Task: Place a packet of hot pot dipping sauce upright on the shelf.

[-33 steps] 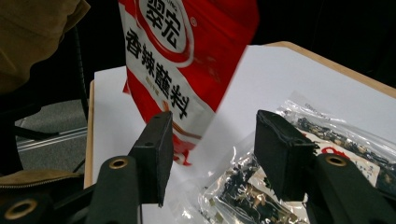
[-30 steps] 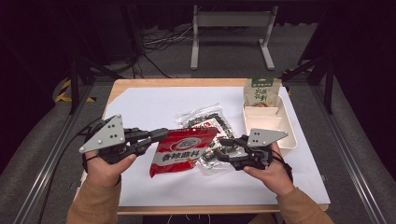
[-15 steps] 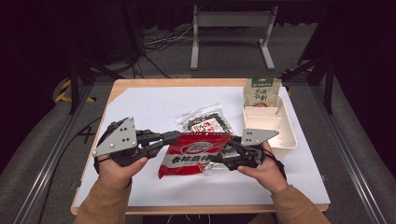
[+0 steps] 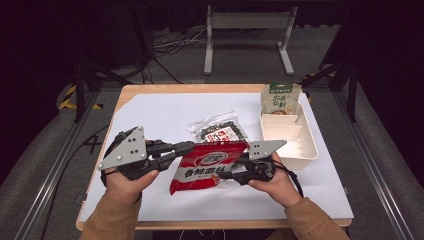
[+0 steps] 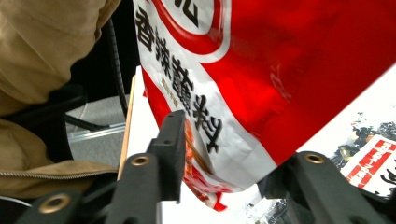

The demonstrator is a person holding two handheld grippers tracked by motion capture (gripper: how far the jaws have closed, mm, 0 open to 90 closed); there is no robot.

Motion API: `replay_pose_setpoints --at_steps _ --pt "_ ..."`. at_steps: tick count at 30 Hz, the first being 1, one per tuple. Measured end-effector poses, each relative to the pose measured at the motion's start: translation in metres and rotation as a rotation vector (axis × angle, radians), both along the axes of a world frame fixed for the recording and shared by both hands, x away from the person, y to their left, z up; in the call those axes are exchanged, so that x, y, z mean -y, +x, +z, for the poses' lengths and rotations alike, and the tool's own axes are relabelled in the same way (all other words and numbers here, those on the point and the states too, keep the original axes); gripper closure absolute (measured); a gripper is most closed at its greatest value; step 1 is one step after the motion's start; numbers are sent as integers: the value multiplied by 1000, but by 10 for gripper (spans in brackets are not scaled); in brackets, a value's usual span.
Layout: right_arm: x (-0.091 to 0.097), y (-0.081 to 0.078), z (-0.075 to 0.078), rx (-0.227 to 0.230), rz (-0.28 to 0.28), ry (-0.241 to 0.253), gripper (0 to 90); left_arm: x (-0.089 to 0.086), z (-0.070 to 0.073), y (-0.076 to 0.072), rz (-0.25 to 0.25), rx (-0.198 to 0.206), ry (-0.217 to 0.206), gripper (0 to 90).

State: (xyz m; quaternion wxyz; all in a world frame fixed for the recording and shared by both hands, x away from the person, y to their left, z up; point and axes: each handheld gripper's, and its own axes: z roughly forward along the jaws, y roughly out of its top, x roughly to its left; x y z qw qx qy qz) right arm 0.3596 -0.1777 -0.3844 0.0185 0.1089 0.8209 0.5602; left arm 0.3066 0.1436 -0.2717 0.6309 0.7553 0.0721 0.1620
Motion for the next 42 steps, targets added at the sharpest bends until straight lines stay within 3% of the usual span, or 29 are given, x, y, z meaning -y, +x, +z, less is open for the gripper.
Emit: replay_pose_setpoints --at_steps 12,20,30,36,37,39,42 --pt "6 3 6 24 63 3 861 -6 0 1 20 -1 -6 900" --pt "13 2 13 28 65 8 889 -9 0 2 31 -3 -8 900" --pt "18 0 27 50 55 -38 893 -12 -2 5 45 -11 -27 900" --pt "23 -1 42 66 56 -84 894 -13 -4 7 45 -21 -64 900" --pt "23 -1 45 66 56 -92 893 -13 -3 7 59 -12 -58 889" --pt "25 -1 48 65 60 -99 893 -13 -3 7 86 -13 -71 767" --pt "29 -1 54 68 54 -112 893 -14 -4 8 81 -22 -82 720"
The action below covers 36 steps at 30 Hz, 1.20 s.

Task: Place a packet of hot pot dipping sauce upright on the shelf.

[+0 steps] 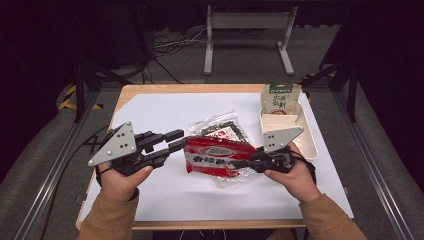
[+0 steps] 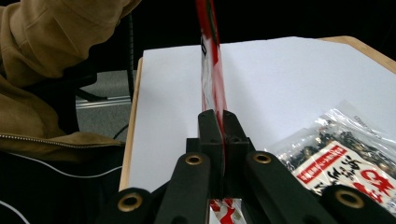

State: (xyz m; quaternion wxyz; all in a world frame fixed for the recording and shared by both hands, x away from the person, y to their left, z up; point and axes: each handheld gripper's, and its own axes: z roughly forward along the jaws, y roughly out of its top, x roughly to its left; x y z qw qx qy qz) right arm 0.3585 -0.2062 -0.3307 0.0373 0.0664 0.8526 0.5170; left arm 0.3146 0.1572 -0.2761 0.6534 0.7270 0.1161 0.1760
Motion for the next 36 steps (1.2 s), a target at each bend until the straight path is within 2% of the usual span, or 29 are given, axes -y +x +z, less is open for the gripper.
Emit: replay_pose_setpoints --at_steps 4,8,14,17,27,36 --pt "5 1 5 -3 -9 -23 893 0 -1 2 12 -8 1 595" --pt "9 3 9 -6 -19 -43 893 -2 -1 3 10 -25 5 576" --pt "24 8 19 -4 -53 -74 893 -7 -5 9 26 -56 20 501" --pt "28 10 22 -4 -64 -76 893 -8 -7 11 33 -66 27 483" --pt "54 23 47 16 -145 -70 893 -13 -17 21 89 -116 72 408" --pt "64 38 62 30 -181 -76 893 -15 -28 33 121 -167 110 317"
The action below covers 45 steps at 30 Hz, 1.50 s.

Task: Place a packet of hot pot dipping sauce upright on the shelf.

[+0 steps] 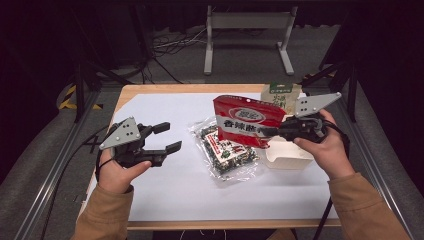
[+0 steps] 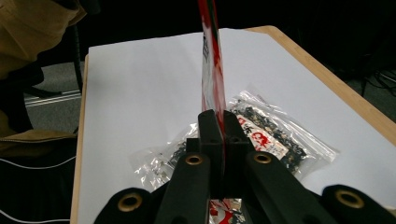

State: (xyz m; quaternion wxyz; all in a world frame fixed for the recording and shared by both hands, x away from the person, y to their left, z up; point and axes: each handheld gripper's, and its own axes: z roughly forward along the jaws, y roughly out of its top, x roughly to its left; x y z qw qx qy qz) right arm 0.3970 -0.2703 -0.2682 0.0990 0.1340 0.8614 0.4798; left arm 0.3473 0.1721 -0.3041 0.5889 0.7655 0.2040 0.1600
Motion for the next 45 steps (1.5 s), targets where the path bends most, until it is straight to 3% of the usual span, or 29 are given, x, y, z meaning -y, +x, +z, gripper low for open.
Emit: replay_pose_setpoints --at_steps 16,28,38,45 --pt "23 23 10 -4 -72 -4 893 -5 -10 11 56 -52 32 248" --pt "44 37 11 -11 -121 12 893 -10 -17 15 92 -70 49 224" --pt "63 51 12 10 -155 -3 893 -14 -19 15 108 -80 60 210" --pt "78 61 6 -4 -199 -10 893 -16 -21 17 114 -85 68 206"
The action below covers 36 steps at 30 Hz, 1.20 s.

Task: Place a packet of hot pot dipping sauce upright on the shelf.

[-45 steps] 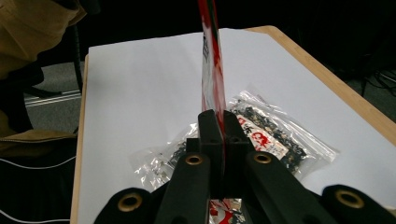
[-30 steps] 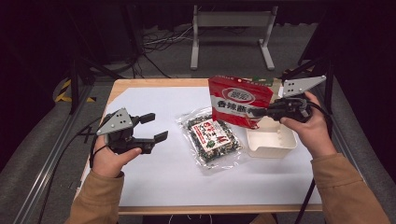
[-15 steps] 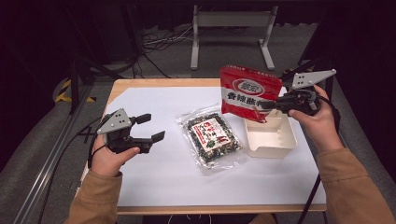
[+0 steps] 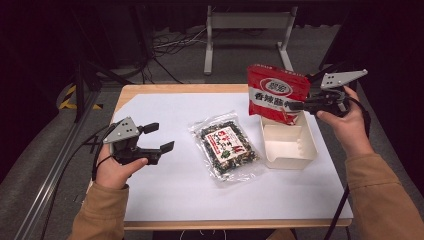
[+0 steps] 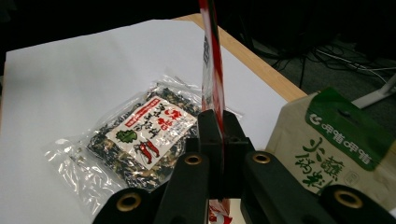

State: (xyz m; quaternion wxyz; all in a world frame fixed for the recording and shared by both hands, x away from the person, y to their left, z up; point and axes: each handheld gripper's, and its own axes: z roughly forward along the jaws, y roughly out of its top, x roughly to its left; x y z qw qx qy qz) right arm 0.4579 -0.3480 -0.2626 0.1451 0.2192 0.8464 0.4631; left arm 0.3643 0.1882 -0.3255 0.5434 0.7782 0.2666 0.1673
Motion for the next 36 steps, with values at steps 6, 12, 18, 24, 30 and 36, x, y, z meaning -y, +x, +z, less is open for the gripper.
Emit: replay_pose_setpoints --at_steps 6,12,18,24,30,36 --pt "11 4 -3 -13 -21 6 893 0 -1 0 0 -11 3 205" --pt "17 7 -6 -27 -33 -6 893 -1 -2 0 8 -10 0 204" --pt "23 11 -12 -46 -43 -19 893 -4 -2 -1 18 -11 10 203" --pt "28 17 -18 -73 -58 -27 893 -3 -4 -2 20 -15 8 203" --pt "28 22 -25 -92 -63 -47 893 -2 -4 -2 14 -14 13 203" --pt "30 28 -32 -102 -87 -64 892 -1 -4 -2 12 -14 11 203"
